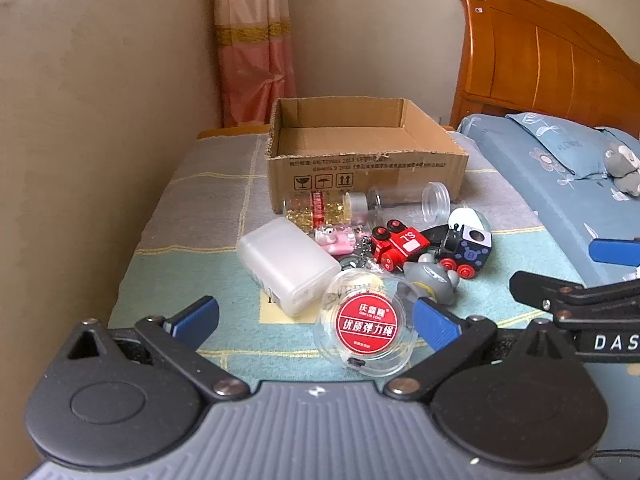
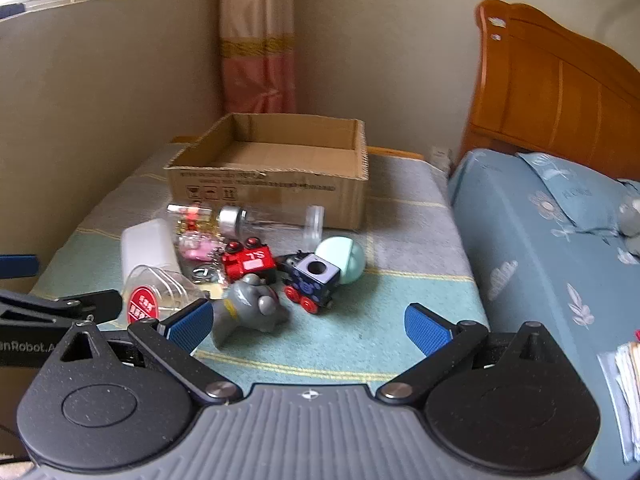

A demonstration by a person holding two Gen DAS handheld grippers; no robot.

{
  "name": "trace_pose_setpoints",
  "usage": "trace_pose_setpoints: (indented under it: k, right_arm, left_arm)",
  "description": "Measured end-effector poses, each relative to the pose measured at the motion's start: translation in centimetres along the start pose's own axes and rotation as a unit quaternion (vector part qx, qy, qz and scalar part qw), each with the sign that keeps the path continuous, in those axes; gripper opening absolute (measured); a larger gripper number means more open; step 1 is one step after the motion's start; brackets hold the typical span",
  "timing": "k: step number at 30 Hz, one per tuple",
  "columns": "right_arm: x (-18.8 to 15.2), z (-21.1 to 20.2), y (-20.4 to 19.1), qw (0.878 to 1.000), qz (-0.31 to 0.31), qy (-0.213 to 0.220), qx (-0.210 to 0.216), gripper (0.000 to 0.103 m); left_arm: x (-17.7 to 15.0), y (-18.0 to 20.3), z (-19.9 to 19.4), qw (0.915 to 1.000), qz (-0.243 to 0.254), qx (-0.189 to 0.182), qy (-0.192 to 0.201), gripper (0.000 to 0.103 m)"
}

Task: Organize rigid objects
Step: 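Move left tool toward white plastic box while right tool approaches purple-cube toy car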

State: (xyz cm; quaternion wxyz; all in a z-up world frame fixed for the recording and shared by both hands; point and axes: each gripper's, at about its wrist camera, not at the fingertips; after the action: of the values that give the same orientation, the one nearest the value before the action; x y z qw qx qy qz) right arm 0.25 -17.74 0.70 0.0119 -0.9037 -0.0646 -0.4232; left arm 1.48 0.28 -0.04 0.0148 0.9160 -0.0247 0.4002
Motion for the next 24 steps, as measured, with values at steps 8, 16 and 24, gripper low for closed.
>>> trace_pose_setpoints:
  k: [8,16,24]
  right_arm:
    - [0.0,1.1,0.1,1.0,-0.017,0.002,0.015,0.103]
    - [0.4,3.5,1.1,1.0,-0.008,-0.022,0.012,0.103]
    - [1.1,5.7,1.7,0.999,0.007,-0.041,0.005,0.103]
  left_arm:
    - [0.5,-0.4,1.0,0.9998,0.01,-0.017,-0.004,0.102]
    - [1.9,-1.5,2.3,0.9996,0.015,-0.023,-0.009,0.102]
    - [4.5,-3.0,5.2,0.999,0.04,-0.018,-0.009,0.102]
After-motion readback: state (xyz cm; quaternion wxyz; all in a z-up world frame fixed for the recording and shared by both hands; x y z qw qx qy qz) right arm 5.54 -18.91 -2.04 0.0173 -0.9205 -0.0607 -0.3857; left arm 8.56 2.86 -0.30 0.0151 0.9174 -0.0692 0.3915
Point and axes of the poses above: each gripper's, at about its wrist camera, not at the fingertips, and z roughly the way its jaws point, y to its right, x to its top
